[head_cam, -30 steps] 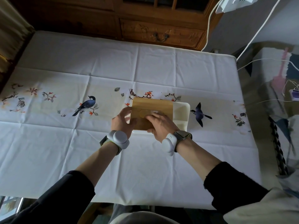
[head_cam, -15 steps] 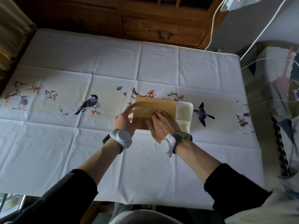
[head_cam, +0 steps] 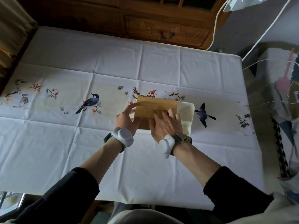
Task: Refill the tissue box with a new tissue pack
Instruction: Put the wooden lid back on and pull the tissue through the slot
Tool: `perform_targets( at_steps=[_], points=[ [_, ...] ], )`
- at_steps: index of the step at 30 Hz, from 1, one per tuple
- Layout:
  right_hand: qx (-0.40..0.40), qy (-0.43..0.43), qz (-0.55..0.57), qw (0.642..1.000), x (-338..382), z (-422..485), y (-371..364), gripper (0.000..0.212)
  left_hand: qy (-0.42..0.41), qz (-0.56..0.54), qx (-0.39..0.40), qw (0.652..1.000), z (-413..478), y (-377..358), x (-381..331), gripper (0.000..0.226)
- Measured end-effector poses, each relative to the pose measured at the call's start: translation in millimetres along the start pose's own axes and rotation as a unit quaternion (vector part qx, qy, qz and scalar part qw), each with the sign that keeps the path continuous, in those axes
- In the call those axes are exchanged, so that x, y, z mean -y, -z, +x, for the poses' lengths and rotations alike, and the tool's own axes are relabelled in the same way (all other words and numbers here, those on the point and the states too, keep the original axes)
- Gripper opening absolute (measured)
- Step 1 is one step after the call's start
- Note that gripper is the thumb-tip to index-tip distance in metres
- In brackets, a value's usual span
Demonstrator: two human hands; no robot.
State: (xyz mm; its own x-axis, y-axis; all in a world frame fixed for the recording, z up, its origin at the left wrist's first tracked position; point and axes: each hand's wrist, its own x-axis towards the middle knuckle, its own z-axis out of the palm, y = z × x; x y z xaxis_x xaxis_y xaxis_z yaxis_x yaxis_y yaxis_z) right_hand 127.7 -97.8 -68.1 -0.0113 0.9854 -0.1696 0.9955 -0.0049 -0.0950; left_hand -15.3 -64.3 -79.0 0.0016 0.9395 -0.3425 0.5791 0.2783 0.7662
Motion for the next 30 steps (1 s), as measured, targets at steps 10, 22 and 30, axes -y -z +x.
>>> perform_targets(
  at_steps=[10, 22, 30],
  points=[
    [0.01, -0.057, 0.051, 0.997, 9, 3, -7, 0.037, 0.007, -0.017, 0.001, 1.0, -2, -1, 2, 0.047],
    [-0.01, -0.085, 0.05, 0.995, 10, 13, -17, 0.061, 0.003, -0.014, -0.004, 1.0, -3, -2, 2, 0.048],
    [-0.008, -0.067, 0.042, 0.997, 5, 13, -19, 0.043, 0.005, -0.018, 0.001, 1.0, -3, -3, 4, 0.051]
  ],
)
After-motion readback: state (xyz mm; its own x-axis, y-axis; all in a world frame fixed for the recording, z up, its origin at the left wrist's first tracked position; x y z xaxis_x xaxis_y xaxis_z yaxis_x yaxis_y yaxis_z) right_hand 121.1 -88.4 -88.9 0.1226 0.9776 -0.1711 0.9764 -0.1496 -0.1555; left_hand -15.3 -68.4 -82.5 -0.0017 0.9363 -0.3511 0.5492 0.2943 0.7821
